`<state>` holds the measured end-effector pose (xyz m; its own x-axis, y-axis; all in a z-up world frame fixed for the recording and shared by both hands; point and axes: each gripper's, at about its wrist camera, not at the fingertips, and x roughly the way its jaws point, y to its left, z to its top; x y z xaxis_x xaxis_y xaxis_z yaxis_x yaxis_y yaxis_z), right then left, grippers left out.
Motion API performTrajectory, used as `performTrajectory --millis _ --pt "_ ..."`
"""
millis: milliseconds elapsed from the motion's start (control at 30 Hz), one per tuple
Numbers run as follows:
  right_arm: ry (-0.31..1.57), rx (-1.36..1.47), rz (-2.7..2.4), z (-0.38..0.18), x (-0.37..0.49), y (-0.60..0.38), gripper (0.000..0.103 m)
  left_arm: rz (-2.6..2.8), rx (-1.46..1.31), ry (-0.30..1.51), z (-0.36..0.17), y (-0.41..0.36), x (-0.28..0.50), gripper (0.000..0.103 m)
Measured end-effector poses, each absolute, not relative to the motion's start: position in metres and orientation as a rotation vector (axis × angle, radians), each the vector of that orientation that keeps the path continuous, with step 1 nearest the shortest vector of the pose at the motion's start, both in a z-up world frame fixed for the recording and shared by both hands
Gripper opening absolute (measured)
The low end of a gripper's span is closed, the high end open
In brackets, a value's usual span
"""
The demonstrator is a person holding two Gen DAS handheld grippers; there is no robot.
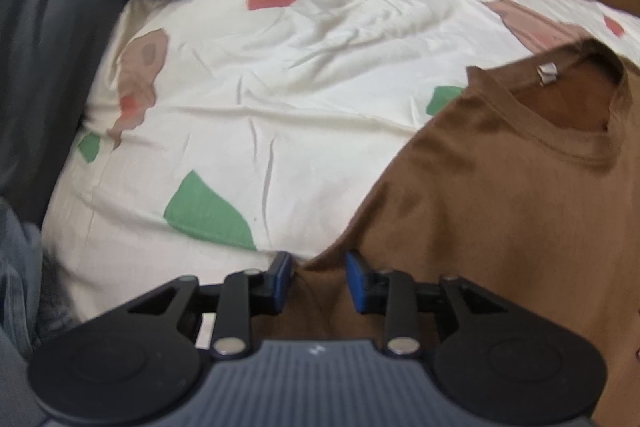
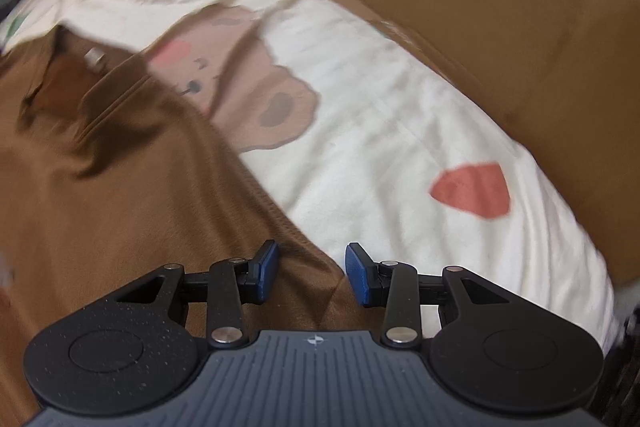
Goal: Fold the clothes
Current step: 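Position both open tools over the T-shirt edge beside the collar, then grasp the T-shirt edge near the collar with both tools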
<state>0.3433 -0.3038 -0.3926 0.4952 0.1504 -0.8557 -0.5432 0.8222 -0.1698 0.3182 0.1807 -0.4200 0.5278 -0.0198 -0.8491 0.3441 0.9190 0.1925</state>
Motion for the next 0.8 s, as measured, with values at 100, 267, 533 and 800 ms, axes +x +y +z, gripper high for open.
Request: performTrajectory --millis 100,267,533,800 --pt "0.972 -0.506 0.48 -0.393 0.345 -0.298 0.042 -0.239 0.343 1.015 -0.421 0.183 0.321 0.031" --pt "0.968 -0.57 0.522 -0.394 0.342 -0.294 0.039 -0.25 0.34 1.028 -0.421 0.182 0.314 0.021" --pt "1.016 -0.666 0.583 -0.393 0.346 -0.288 0.003 -0.252 0.361 1.03 -0.415 0.182 0.31 0.005" --pt "0.952 -0.713 0.474 -0.383 0.341 -0.293 0.001 -0.182 0.391 0.933 -0.39 0.189 0.308 0.005"
